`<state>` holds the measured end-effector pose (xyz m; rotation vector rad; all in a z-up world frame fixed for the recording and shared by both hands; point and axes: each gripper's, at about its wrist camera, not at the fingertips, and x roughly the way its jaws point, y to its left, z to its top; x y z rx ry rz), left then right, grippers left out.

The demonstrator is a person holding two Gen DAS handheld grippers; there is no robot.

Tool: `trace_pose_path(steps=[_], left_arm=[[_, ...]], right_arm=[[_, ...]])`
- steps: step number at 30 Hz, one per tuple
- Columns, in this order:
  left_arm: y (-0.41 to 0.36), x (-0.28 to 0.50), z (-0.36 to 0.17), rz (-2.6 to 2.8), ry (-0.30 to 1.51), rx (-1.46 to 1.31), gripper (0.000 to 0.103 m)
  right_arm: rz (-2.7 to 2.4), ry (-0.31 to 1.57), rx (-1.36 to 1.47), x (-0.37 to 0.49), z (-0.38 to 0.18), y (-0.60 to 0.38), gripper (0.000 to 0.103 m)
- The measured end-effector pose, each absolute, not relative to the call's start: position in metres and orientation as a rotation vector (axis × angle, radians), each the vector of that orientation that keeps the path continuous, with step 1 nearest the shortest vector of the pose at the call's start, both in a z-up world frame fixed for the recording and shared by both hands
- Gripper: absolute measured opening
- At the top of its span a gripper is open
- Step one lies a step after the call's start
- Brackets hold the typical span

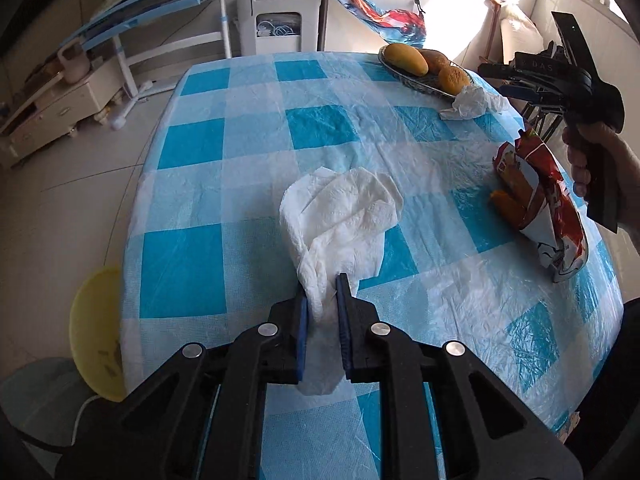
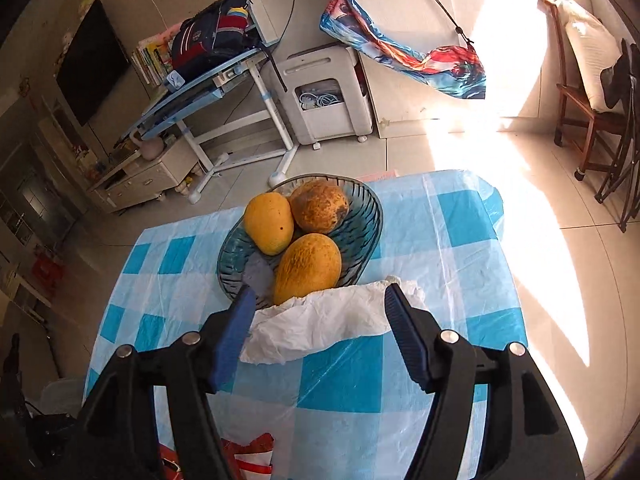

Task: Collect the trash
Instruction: 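Lift the red snack bag with the right tool while the left tool lifts the tissue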

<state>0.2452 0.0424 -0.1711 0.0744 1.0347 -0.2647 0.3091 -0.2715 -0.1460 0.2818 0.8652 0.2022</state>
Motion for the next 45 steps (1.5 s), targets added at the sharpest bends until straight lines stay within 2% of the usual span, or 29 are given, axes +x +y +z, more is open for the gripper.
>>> trace_pose_path(steps=[6, 9, 12, 16, 20, 27, 30, 31, 36, 41, 45], left_arm=[[0.039, 0.249, -0.171, -0.261, 1.022, 0.074, 0.014], [0.036, 0.249, -0.171, -0.260, 1.019, 0.077, 0.015], [0.038, 0.246, -0.170, -0.261, 1.025, 0.069, 0.016], [0.046, 0.242, -0.166, -0.257, 1.018, 0.053, 0.023], [0.050, 0.240, -0.158, -0.254, 0.980, 0.037, 0.038], [0.045, 0.234, -0.163, -0.230, 0.954, 0.055, 0.042], [0.046, 0.230, -0.167, -0.227, 0.956, 0.064, 0.042], [0.048, 0.229, -0.167, -0.224, 0.955, 0.059, 0.042], [0.061, 0.228, -0.164, -0.205, 0.942, 0.012, 0.042], [0.059, 0.226, -0.166, -0.198, 0.933, 0.027, 0.041], [0.052, 0.226, -0.172, -0.199, 0.938, 0.061, 0.041]], right_arm=[[0.361, 0.981, 0.201, 0.294, -0.165, -0.249, 0.065], [0.501, 1.025, 0.186, 0.281, -0.169, -0.228, 0.073], [0.560, 1.044, 0.193, 0.267, -0.162, -0.216, 0.073], [0.463, 0.972, 0.276, 0.240, -0.136, -0.235, 0.074], [0.433, 0.948, 0.288, 0.197, -0.124, -0.237, 0.074], [0.458, 1.019, 0.158, 0.162, -0.149, -0.182, 0.074], [0.453, 1.019, 0.085, 0.157, -0.155, -0.162, 0.067], [0.462, 1.003, 0.056, 0.153, -0.153, -0.157, 0.061], [0.560, 0.955, 0.027, 0.137, -0.145, -0.143, 0.054], [0.525, 0.990, 0.033, 0.134, -0.154, -0.144, 0.047], [0.494, 0.987, 0.038, 0.130, -0.154, -0.144, 0.034]])
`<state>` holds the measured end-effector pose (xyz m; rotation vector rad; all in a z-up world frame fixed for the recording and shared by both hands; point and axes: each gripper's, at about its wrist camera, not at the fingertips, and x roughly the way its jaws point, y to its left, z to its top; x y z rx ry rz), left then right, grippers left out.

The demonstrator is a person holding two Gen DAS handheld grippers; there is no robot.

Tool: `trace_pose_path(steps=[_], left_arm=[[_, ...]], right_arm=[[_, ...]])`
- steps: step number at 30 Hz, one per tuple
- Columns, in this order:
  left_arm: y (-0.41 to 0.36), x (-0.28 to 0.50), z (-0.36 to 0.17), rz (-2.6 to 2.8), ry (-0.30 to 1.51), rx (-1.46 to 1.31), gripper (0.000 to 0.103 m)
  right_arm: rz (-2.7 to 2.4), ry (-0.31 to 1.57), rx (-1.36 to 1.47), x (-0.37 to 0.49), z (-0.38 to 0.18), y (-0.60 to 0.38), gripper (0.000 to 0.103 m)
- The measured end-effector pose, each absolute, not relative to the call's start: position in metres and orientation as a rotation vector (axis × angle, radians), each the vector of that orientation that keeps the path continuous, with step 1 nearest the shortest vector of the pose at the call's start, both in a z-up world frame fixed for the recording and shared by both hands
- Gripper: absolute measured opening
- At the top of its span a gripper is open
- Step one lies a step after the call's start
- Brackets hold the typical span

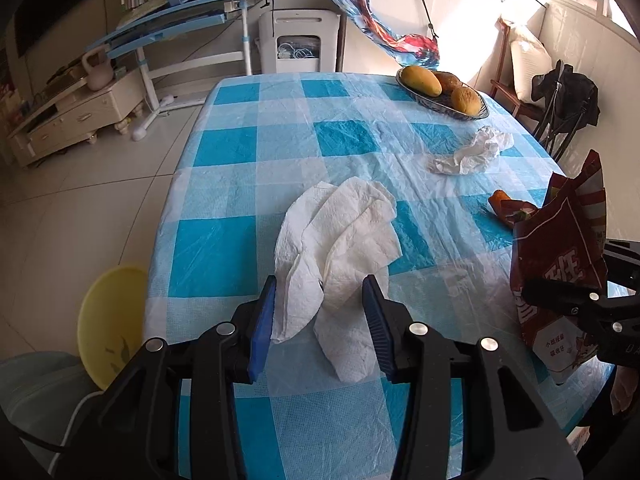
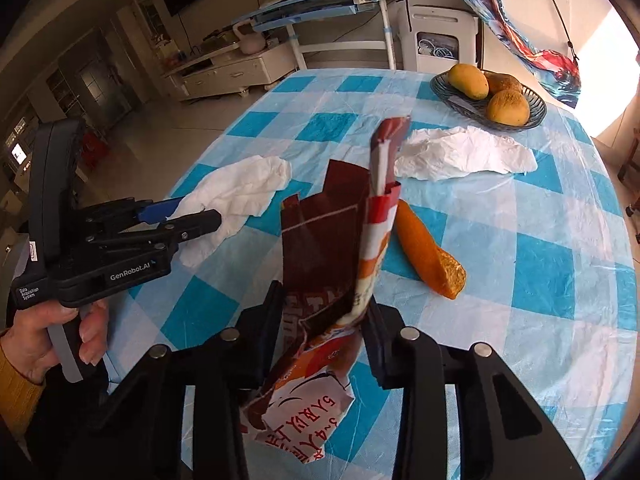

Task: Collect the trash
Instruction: 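Lift the red snack bag with the right tool while the left tool lifts the tissue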

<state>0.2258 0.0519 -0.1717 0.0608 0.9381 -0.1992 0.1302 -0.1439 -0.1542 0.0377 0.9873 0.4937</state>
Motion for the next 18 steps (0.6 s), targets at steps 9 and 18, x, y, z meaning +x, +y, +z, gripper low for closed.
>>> trace_pose_path(steps=[9, 18], left_arm=[[0.048, 0.220, -0.167, -0.242, 0.915, 0.056, 0.004], [0.038, 0.214, -0.159, -0.161, 0.856, 0.154, 0.074]], right_arm=[[0.489, 0.947, 0.129, 0.123, -0.149, -0.151, 0.023], [0.510, 0.959, 0.209, 0.126, -0.153, -0.151, 0.023]])
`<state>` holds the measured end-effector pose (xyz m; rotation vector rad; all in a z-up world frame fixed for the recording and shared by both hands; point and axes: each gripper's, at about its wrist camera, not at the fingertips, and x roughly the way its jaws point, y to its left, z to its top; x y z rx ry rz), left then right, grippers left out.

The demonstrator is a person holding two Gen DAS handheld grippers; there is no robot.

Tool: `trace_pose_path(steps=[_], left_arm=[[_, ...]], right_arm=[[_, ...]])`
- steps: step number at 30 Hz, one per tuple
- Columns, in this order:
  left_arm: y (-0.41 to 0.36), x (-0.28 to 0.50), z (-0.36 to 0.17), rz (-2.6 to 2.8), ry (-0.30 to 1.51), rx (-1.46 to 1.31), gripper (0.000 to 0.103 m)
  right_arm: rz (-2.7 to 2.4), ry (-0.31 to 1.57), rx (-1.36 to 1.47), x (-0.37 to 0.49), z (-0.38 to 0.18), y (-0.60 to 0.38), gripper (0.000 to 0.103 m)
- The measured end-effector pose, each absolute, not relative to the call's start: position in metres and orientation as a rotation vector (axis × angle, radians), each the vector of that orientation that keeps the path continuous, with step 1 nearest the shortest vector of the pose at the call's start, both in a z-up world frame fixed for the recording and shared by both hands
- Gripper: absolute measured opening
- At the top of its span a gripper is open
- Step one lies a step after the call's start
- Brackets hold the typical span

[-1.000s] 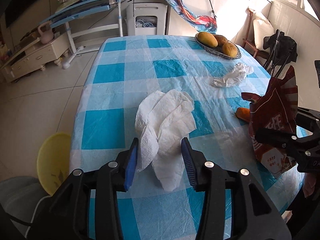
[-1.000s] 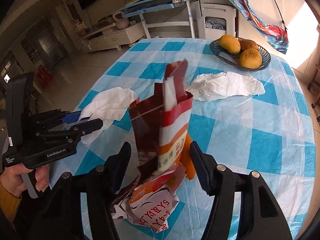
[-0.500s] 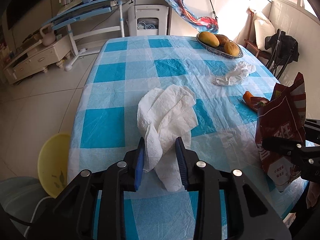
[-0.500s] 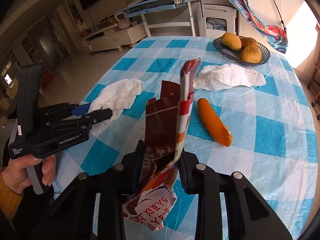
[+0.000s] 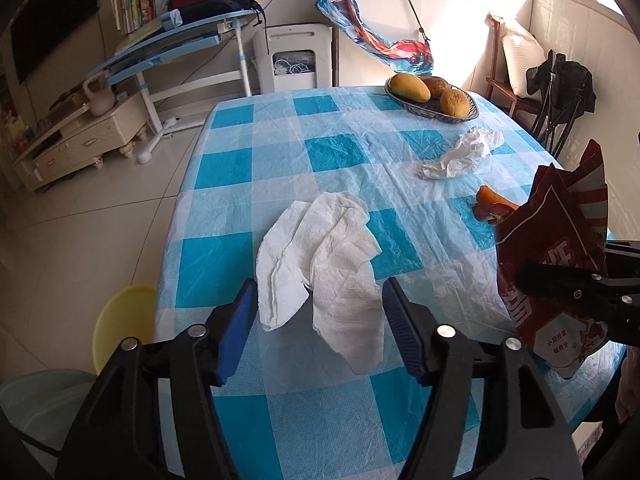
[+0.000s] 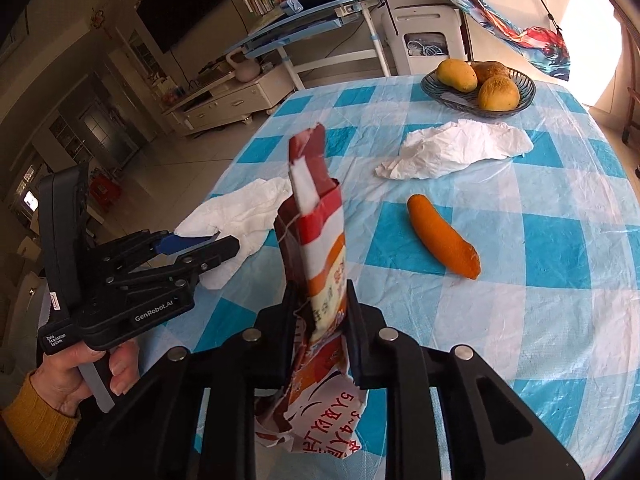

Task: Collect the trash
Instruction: 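Lift the red snack bag with the right tool while the left tool lifts the tissue, then carry the snack bag and tissue in both tools over the yellow bin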

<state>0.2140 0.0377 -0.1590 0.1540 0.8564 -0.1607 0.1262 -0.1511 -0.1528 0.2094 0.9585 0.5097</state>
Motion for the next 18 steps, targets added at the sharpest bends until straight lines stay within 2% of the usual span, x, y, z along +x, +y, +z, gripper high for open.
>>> trace_pose_path(steps=[6, 7, 8, 9, 11, 14, 18], left_arm=[[0.028, 0.222, -0.173, -0.172, 0.905, 0.211, 0.074], [0.028, 0.223, -0.175, -0.186, 0.915, 0.206, 0.069], [0.029, 0.222, -0.174, -0.199, 0.912, 0.191, 0.055], [0.029, 0.222, -0.174, -0.222, 0.919, 0.171, 0.049], [0.028, 0.220, -0.174, -0.237, 0.917, 0.164, 0.024], [0.025, 0.217, -0.174, -0.251, 0.915, 0.177, 0.010], [0.028, 0.211, -0.169, -0.257, 0.906, 0.156, 0.007]], right_arm=[[0.512, 0.965, 0.213, 0.127, -0.155, -0.150, 0.024], [0.512, 0.966, 0.215, 0.127, -0.155, -0.150, 0.024], [0.511, 0.966, 0.215, 0.127, -0.155, -0.151, 0.024], [0.512, 0.966, 0.214, 0.126, -0.155, -0.150, 0.024], [0.512, 0.964, 0.212, 0.126, -0.155, -0.151, 0.024], [0.512, 0.957, 0.209, 0.125, -0.154, -0.150, 0.023], [0.513, 0.940, 0.214, 0.122, -0.152, -0.150, 0.023]])
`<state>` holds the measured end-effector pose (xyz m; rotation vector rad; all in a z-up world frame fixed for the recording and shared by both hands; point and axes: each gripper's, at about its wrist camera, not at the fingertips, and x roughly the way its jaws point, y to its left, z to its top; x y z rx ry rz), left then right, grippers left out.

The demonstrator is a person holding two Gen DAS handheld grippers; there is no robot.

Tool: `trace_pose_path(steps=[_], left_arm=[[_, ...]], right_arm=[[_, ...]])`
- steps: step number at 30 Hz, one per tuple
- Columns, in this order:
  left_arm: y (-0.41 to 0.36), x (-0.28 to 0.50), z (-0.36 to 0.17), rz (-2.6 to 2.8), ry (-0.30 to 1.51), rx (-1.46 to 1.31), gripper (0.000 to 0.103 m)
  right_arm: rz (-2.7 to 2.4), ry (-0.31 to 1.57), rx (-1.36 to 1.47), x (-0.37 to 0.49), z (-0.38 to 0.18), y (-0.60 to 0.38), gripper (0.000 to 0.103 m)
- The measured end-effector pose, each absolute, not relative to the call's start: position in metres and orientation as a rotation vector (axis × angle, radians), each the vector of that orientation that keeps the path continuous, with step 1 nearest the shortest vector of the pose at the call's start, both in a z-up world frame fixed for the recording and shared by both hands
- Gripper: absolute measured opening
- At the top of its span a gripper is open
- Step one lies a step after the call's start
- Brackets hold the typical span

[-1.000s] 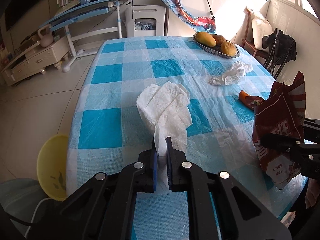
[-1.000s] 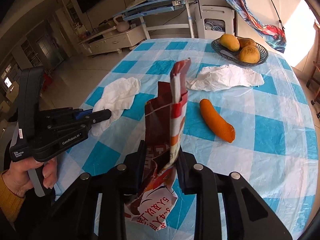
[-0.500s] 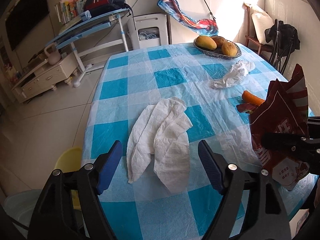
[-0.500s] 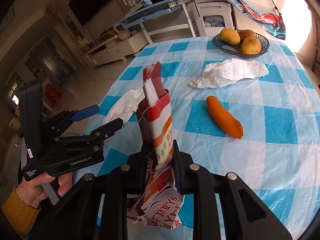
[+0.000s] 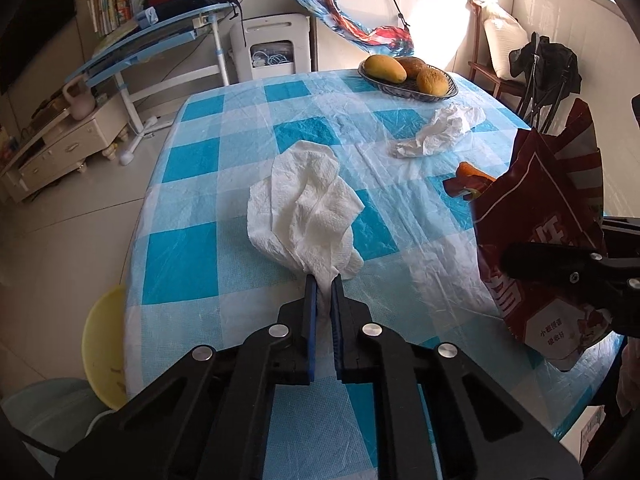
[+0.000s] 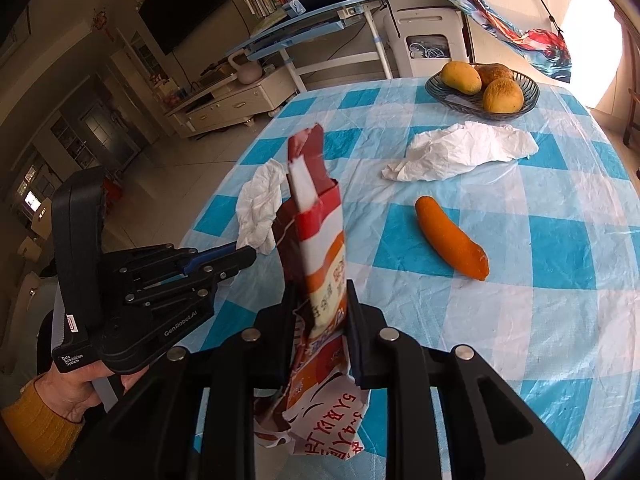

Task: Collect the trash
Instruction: 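Carry the snack bag and tissue in both tools over the yellow bin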

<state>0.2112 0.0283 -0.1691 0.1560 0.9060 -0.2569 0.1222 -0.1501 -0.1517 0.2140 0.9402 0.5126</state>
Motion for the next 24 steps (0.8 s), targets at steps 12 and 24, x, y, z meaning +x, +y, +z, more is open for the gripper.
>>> trace_pose_path(steps=[12, 24], left_arm=[[0.076, 0.203, -0.131, -0.173, 0.811, -0.019, 0.007], [0.187, 0.205, -0.078, 0.014, 0.721, -0.239, 0.007]], right_arm=[[0.564, 0.849, 0.230, 0.116, -0.135, -0.136, 0.023], [0.656, 0.720, 0.247, 0.130, -0.093, -0.085, 0.023]])
